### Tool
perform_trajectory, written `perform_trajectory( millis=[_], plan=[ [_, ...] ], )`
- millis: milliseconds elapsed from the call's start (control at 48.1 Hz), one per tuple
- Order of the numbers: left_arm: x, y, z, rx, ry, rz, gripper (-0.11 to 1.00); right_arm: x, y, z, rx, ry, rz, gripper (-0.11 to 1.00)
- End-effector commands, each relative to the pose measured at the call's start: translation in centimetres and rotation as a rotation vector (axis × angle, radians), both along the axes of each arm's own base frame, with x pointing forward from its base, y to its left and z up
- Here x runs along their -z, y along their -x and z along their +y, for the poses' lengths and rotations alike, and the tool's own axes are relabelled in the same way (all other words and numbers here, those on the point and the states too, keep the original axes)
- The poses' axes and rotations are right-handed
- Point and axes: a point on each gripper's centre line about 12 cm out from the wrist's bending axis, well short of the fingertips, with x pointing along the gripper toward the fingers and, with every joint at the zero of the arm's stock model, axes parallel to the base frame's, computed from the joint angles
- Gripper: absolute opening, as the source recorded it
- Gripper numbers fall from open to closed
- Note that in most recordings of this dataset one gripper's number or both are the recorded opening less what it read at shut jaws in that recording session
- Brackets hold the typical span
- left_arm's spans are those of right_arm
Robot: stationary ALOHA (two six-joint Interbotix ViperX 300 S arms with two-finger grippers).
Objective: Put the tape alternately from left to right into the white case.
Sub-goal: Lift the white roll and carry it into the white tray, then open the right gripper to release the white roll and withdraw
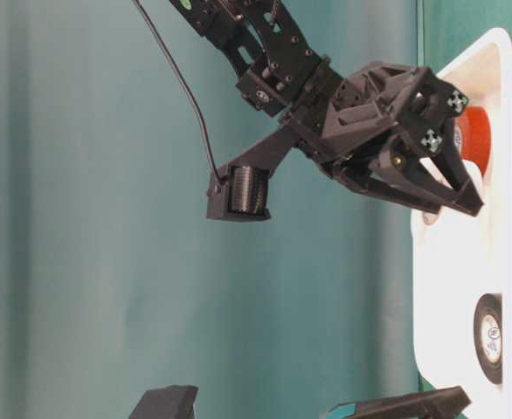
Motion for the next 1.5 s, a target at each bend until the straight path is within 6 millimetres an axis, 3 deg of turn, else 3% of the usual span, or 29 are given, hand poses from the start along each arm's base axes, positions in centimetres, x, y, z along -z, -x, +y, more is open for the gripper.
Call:
perform_trajectory(
  millis=[0,540,644,831,894,1475],
  plan=[
    [-1.01,-0.42,-0.04,0.004,-0.003,-0.038,0.99,-1.57,-0.61,-0.25,-0.001,0.008,-0.052,0.04],
    [-1.01,-0.42,-0.05,0.003,-0.002,-0.038,0.99,-1.93,-0.95,-0.18,-0.011,0.006,-0.082,0.06],
    [-1.01,-0.42,-0.05,0.003,-0.002,-0.038,0.99,-1.83,-0.87,-0.16,-0.011,0.006,-0.079,0.28],
    [-1.01,-0.42,-0.05,0.003,-0.002,-0.038,0.99,-1.70,-0.77,-0.15,-0.009,0.004,-0.073,0.82],
    [-1.01,-0.42,-0.05,0.003,-0.002,-0.038,0.99,-1.69,-0.77,-0.10,-0.010,0.004,-0.072,0.91],
    [-1.04,-0.40,-0.05,0.003,-0.002,-0.038,0.99,-1.55,-0.65,-0.13,-0.010,0.004,-0.069,0.90]
  ],
)
